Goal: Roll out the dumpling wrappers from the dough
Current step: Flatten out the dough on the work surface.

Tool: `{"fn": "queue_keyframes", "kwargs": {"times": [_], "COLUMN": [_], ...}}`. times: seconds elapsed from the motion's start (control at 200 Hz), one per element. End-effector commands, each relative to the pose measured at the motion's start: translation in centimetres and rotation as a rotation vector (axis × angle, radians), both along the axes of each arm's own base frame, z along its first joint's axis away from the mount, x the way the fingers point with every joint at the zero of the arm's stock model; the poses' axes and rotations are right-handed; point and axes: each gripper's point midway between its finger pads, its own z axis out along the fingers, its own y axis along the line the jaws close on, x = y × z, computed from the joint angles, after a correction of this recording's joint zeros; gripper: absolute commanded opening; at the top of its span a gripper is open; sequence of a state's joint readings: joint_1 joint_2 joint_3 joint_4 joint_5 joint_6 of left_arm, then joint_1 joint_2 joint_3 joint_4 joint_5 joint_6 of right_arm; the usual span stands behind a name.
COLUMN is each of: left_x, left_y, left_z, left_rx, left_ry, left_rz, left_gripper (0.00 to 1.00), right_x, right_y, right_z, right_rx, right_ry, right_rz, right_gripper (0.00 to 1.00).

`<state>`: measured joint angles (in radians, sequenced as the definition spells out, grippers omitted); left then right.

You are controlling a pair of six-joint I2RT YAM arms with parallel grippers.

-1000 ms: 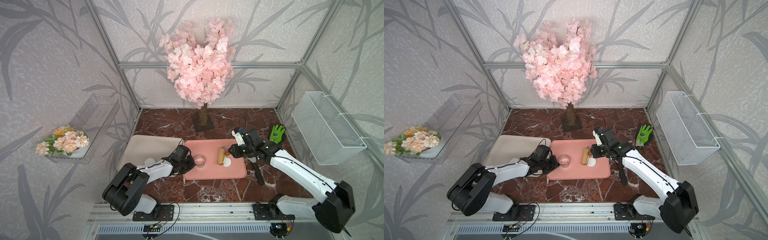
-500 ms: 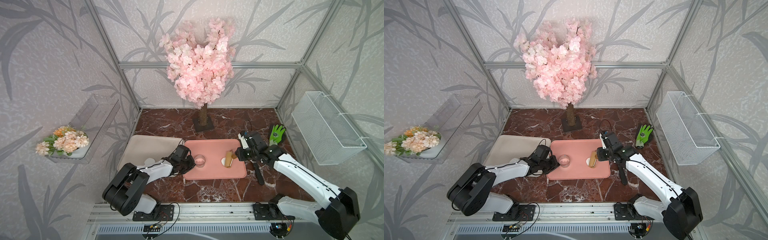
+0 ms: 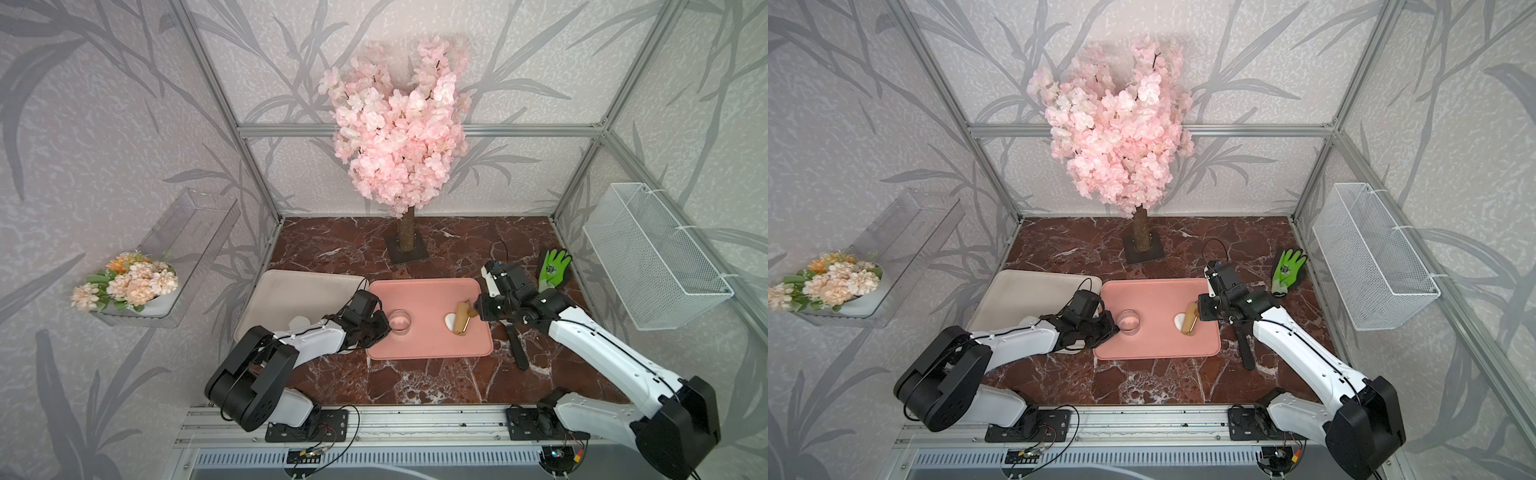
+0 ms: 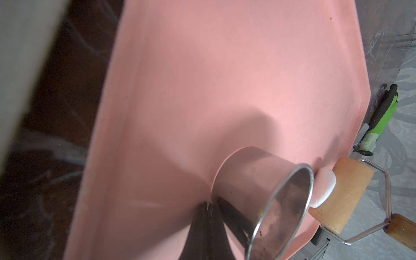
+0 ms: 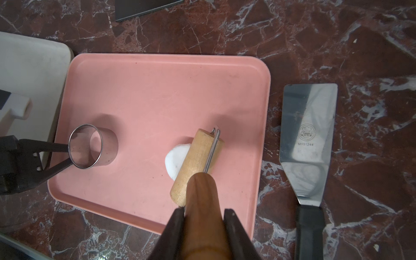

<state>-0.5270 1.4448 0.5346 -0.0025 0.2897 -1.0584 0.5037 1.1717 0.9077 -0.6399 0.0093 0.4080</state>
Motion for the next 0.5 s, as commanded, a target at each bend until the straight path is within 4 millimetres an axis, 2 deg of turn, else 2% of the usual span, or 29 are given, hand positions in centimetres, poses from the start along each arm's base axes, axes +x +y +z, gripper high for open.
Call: {"fn": "queue_keyframes", "kwargs": {"times": [0.0,0.225,0.355,0.495], "left_x": [-4.0,-4.0,-4.0,-4.1], "left_y": [3.3,3.3,3.3,3.4], "left_z": [-4.2,-4.2,-4.2,-4.2], "left_rx": [0.149,0.147,0.145,0.147], "left_ry": [0.173,0.172,0.171,0.173], "left_rz": [0.017,0.017,0.019,0.02], "left_gripper": [0.0,0.0,0.0,0.0], "right_x": [-0.4,-0.4,-0.3,0.0], "right_y": [-5.1,-5.2,-4.6,-2.7], "right_z": [-1.5,-1.8,-1.9,-0.1], "right_rx": [-0.245,-0.258,-0.235,-0.142], "right_ry": [0.023,0.028,0.035,0.008], "right_rz": [-0.09,-0.087,-0.069,-0.013], "right_gripper": [0.0,0.0,0.0,0.0]}}
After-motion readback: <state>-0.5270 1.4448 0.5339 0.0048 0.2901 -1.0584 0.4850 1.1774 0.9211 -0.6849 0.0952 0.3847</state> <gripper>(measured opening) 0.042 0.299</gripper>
